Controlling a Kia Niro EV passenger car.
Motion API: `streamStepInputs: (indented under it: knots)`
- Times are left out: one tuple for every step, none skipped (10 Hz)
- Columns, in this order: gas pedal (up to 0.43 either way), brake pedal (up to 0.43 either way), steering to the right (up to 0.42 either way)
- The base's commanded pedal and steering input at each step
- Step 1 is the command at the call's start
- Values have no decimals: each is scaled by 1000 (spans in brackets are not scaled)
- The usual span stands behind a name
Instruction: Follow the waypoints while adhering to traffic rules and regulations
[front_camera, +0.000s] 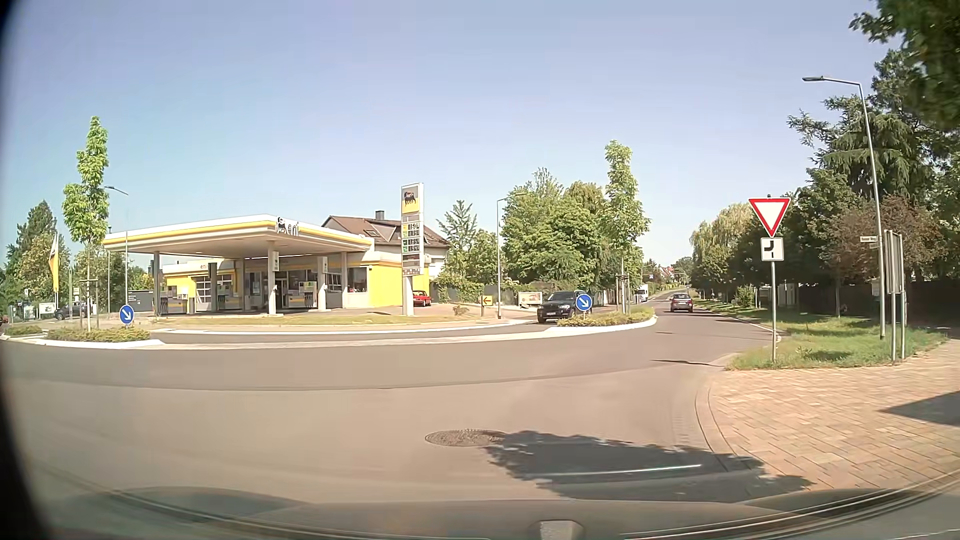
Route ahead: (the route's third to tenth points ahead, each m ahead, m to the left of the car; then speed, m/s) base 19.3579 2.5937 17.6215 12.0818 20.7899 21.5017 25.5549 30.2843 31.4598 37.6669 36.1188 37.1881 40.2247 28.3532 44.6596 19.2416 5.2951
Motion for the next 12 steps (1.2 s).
streamStepInputs:
  knots:
    - [0,305,-32]
    - [0,305,-38]
    - [0,305,-45]
    - [0,305,-49]
    - [0,305,-55]
    - [0,305,-61]
    - [0,305,-63]
    - [0,305,-64]
    - [0,311,-64]
    - [0,311,-64]
    - [0,311,-64]
    - [0,305,-64]
